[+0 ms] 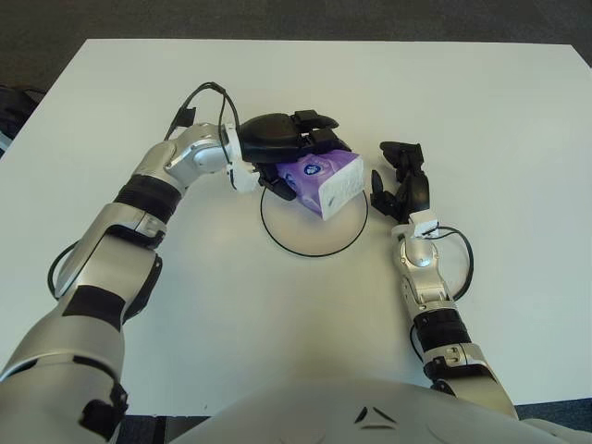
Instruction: Put the tissue paper into the plate.
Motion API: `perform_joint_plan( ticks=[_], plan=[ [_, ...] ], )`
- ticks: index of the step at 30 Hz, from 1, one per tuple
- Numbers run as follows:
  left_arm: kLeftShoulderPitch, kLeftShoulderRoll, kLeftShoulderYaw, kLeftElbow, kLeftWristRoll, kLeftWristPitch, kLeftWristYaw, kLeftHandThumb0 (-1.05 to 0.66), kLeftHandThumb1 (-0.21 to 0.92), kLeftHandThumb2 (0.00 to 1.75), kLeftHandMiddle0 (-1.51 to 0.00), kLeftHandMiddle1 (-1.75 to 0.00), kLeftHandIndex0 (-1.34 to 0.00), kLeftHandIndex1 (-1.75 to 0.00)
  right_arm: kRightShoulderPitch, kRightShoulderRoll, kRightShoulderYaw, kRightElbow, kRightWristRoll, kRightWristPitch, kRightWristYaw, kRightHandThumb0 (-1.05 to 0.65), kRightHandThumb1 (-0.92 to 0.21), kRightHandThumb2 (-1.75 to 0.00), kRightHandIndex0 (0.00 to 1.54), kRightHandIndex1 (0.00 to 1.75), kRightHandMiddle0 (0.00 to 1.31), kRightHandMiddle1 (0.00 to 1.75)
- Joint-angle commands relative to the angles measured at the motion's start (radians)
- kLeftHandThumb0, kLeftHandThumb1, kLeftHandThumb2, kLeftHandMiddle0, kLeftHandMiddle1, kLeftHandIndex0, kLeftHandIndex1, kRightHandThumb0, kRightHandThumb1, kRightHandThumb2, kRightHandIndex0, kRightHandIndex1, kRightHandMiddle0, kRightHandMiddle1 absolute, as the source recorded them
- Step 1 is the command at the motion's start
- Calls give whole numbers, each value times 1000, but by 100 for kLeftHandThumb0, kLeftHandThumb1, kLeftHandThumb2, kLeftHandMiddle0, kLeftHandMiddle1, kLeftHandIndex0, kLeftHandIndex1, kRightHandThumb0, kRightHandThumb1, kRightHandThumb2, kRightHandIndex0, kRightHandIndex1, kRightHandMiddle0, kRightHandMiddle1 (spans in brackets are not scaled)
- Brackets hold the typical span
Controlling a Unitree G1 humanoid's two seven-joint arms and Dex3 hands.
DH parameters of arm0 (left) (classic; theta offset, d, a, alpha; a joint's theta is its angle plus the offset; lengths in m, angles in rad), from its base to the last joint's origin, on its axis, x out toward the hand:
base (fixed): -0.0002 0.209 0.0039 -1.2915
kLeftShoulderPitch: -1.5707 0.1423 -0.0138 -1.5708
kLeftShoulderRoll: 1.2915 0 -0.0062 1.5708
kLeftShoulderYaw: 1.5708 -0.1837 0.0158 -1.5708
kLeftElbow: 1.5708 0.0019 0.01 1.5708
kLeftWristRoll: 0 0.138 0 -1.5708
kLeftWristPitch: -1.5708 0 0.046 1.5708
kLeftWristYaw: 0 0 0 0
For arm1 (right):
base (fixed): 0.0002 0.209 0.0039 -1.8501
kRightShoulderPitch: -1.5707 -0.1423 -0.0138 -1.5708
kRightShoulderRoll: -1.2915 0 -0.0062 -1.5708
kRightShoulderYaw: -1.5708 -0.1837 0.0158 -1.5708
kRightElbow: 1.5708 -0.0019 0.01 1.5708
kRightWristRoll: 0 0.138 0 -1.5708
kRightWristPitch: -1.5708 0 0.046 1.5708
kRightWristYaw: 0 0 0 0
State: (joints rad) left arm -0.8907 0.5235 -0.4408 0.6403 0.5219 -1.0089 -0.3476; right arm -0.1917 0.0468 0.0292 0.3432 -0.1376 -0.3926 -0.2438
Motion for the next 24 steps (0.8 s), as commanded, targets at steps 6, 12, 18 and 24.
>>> perform_joint_plan(
  ticks=[6, 12, 18, 24],
  plan=[
    [22, 5, 10, -30, -90, 42, -92, -105, 92, 92, 0, 0, 0, -41, 120, -1, 4, 148, -15, 64, -2, -57, -75, -73, 31, 76, 6, 127],
    [29, 6, 16, -45, -121, 65, -134, -105, 92, 85, 0, 0, 0, -40, 121, 1, 3, 143, -11, 68, 1, -58, -75, -73, 32, 75, 5, 126],
    [25, 12, 16, -47, -107, 51, -145, -105, 92, 69, 0, 0, 0, -24, 120, 3, 3, 144, -9, 71, 3, -58, -75, -73, 33, 75, 5, 126],
    [0, 25, 6, -24, -50, -27, -119, -105, 92, 59, 0, 0, 0, -6, 118, 2, 3, 145, -9, 77, 3, -59, -76, -73, 32, 75, 5, 125]
  ],
)
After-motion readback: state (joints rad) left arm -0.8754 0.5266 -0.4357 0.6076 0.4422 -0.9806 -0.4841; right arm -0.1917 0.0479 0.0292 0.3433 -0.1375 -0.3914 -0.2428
